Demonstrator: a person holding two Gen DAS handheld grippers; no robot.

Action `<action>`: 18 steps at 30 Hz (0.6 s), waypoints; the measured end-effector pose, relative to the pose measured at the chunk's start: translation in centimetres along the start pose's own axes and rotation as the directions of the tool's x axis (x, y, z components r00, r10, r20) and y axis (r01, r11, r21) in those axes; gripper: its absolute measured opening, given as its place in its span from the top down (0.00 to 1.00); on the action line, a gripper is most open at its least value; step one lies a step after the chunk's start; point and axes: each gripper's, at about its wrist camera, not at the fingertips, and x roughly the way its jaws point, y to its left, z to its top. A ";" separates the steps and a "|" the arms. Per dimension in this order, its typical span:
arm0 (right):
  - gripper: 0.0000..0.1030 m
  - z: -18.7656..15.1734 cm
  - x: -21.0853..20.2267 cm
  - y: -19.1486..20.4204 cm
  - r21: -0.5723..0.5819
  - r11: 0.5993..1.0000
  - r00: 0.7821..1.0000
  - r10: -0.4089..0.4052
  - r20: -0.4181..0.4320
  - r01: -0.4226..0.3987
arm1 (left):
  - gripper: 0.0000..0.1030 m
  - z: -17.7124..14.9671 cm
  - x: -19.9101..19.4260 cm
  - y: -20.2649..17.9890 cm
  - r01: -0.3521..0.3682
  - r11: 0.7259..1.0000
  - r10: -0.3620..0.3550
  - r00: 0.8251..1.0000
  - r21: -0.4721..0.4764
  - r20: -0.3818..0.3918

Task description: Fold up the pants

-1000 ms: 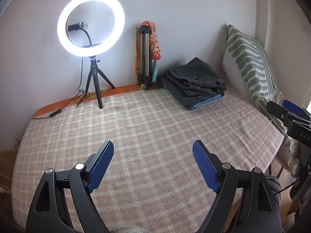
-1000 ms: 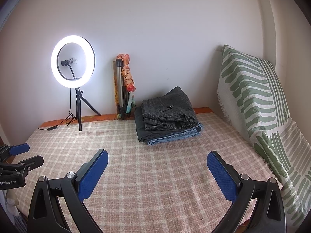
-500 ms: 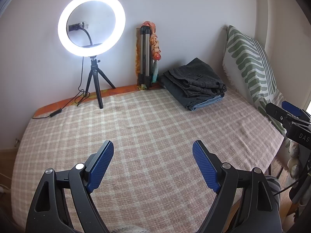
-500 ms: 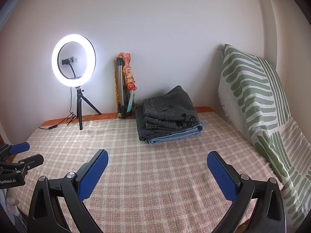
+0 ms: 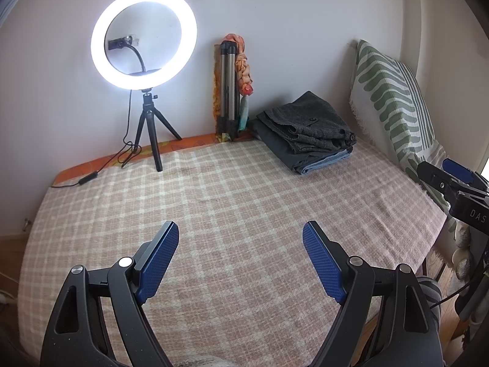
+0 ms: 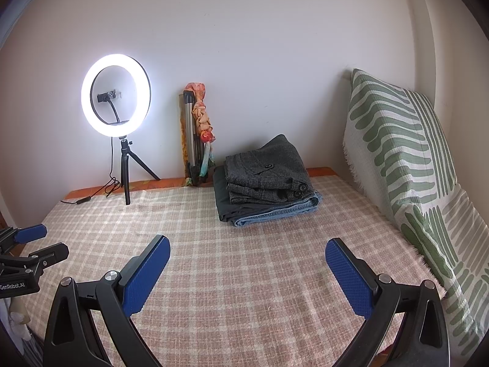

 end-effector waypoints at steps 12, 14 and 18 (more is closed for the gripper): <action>0.00 -0.1 0.0 0.1 0.000 1.000 1.000 -0.001 0.000 0.001 | 0.19 0.0 -0.1 0.0 -0.003 1.000 0.003 1.000 0.001 0.002; 0.00 -0.1 0.0 0.1 0.001 1.000 1.000 0.000 -0.001 0.000 | 0.19 0.0 -0.1 0.1 -0.002 1.000 0.002 1.000 0.002 0.003; 0.00 -0.1 0.0 0.1 0.000 1.000 1.000 0.000 -0.001 0.000 | 0.19 0.0 -0.1 0.1 0.000 1.000 0.000 1.000 0.001 0.005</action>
